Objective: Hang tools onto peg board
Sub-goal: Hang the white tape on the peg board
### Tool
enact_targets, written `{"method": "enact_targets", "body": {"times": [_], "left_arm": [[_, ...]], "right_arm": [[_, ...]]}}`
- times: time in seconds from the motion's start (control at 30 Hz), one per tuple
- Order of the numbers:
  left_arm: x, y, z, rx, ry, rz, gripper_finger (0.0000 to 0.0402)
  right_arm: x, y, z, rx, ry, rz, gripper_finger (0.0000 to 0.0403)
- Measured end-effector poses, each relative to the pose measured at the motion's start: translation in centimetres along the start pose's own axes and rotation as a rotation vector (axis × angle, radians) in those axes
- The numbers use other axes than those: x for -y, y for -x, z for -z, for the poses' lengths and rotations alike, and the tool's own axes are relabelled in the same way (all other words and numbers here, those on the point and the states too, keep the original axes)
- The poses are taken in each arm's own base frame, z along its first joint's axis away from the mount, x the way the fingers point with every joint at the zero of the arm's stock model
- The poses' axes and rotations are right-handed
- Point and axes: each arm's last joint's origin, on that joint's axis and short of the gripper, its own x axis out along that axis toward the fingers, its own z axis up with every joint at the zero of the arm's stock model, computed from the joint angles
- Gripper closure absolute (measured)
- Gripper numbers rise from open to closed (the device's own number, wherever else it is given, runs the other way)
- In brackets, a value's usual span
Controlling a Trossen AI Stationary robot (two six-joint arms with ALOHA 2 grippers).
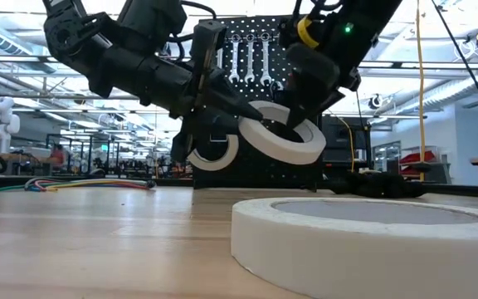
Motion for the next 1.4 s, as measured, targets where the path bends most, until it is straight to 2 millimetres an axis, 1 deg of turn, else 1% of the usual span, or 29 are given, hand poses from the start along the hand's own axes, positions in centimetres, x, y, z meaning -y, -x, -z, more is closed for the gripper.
{"method": "enact_targets", "body": {"times": [0.13,0.2,0.27,0.37,0.47,0.57,0.63,0.73,0.83,0.9,0.97,1.03,1.1,1.23,1.4], "left_arm": [[-0.5,0.0,-0.6,-0.006,-0.018,0.002,0.0342],[-0.9,0.1,-1.1,-0.021,-0.029,0.015,0.0342],[-1.4,0.4,-2.0,-0.042,-0.020,0.017,0.0342],[-1.8,1.3,-3.7,-0.074,-0.053,0.052,0.0342],[-2.0,2.8,-5.5,-0.113,-0.119,0.079,0.0342],[-2.4,4.8,-7.2,-0.122,-0.148,0.035,0.0342],[-2.2,6.2,-8.2,-0.143,-0.184,0.005,0.0342],[-1.4,8.5,-9.5,-0.186,-0.268,-0.043,0.0342],[-0.6,10.6,-10.3,-0.246,-0.406,-0.096,0.0342],[-0.5,11.8,-10.7,-0.284,-0.498,-0.154,0.0342],[-0.9,12.6,-11.0,-0.286,-0.549,-0.260,0.0342],[-1.7,13.1,-11.6,-0.259,-0.545,-0.353,0.0342],[-2.4,13.3,-12.1,-0.254,-0.558,-0.375,0.0342],[-3.4,13.4,-12.7,-0.281,-0.624,-0.336,0.0342],[-4.6,12.9,-13.2,-0.291,-0.645,-0.338,0.0342]], "right_arm": [[0.3,0.9,-0.4,0.006,-0.018,-0.034,0.0194],[0.7,2.0,-0.8,0.003,-0.039,-0.076,0.0172],[1.0,3.5,-1.0,0.016,-0.046,-0.114,0.0157],[1.5,5.7,-0.8,0.045,-0.028,-0.127,0.0143],[1.7,7.8,-0.3,0.096,-0.013,-0.098,0.0140],[1.7,9.2,0.5,0.129,-0.005,-0.059,0.0140],[1.6,9.7,0.9,0.139,-0.003,-0.039,0.0141],[1.6,9.9,1.2,0.144,0.005,-0.016,0.0142],[1.6,9.8,1.5,0.145,0.010,-0.010,0.0142],[1.6,9.7,1.6,0.148,0.012,0.002,0.0142],[1.6,9.6,1.7,0.152,0.014,0.009,0.0142],[1.6,9.4,1.7,0.154,0.013,0.008,0.0142],[1.6,9.4,1.8,0.152,0.015,0.010,0.0142],[1.6,9.4,1.8,0.155,0.011,0.007,0.0142],[1.5,9.4,1.8,0.156,0.009,0.006,0.0142]]}}
